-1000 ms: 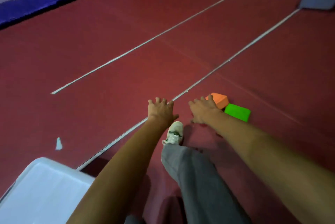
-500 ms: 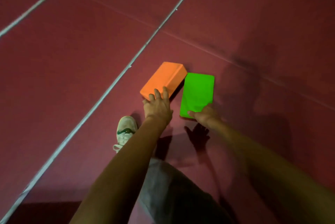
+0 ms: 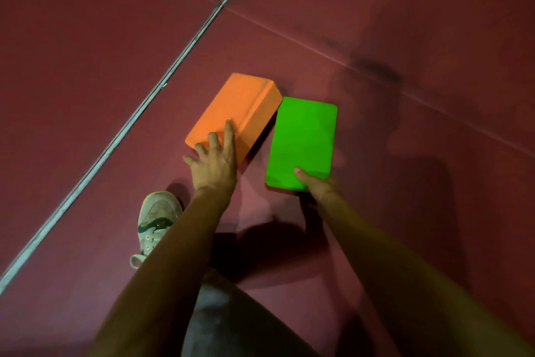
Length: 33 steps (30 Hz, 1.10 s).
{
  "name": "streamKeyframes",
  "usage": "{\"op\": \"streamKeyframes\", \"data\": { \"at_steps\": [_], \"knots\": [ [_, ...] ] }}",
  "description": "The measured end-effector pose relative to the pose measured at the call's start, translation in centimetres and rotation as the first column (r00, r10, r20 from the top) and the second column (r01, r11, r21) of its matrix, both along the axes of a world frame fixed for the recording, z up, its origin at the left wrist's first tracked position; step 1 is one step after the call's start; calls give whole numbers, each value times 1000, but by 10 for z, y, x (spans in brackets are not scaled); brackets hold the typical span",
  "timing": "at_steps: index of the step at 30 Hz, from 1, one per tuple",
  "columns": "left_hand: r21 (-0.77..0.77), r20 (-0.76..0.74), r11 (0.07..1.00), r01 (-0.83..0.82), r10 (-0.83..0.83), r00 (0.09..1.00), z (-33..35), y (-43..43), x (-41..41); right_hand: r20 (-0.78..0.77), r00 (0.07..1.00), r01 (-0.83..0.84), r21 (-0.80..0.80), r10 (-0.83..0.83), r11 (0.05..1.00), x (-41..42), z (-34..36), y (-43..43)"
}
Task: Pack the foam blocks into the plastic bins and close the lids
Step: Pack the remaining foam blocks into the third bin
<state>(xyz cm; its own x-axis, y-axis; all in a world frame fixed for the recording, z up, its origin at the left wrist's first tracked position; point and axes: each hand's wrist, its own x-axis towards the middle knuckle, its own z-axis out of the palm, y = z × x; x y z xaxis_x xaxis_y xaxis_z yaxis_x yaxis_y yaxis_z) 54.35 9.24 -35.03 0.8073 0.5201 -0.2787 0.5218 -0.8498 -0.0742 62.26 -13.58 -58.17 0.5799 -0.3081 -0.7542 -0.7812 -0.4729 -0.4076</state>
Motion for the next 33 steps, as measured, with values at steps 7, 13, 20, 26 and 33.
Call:
{"op": "streamKeyframes", "data": {
  "at_steps": [7,13,20,26,33],
  "knots": [
    [79,122,994,75,-84,989,45,-22,-3,50,975,199,228,-215,953,-13,204,45],
    [166,101,976,138,-156,983,143,-27,-21,418,883,-163,-159,216,974,-26,337,64],
    [256,36,951,175,-190,981,269,-12,-123,665,232,-621,-460,709,635,-79,443,90],
    [440,68,861,256,-316,946,359,-9,-239,577,-291,-755,-628,763,187,-155,544,120],
    [574,46,813,104,-159,986,436,-11,-379,355,-741,-547,-812,570,-204,-278,652,151]
  ]
}}
